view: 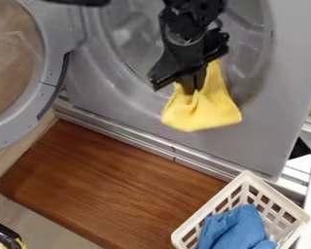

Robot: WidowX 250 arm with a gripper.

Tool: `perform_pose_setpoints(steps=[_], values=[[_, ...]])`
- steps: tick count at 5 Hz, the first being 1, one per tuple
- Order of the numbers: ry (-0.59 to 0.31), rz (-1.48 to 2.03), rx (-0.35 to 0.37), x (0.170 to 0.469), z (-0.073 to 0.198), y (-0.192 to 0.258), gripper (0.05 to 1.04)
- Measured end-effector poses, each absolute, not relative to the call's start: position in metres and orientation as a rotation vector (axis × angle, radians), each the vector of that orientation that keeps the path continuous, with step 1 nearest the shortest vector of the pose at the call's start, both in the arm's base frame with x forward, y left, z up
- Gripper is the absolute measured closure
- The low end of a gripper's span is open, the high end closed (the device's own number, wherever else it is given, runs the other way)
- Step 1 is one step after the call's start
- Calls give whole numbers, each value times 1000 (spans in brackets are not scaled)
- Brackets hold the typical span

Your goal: Put the yellow cloth into the washing machine

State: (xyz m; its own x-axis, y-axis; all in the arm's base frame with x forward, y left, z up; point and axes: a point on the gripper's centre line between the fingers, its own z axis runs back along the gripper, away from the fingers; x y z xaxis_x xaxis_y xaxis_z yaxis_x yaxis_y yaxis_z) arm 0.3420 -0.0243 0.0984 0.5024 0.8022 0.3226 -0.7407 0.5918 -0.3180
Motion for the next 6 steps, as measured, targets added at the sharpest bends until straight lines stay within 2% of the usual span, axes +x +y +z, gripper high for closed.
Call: perform_pose_setpoints(steps=[2,5,6], values=[[-476,988,-75,367,89,2,1027],[-444,1010,-73,412,68,20,1003],[-395,1019,-63,411,58,21,849]])
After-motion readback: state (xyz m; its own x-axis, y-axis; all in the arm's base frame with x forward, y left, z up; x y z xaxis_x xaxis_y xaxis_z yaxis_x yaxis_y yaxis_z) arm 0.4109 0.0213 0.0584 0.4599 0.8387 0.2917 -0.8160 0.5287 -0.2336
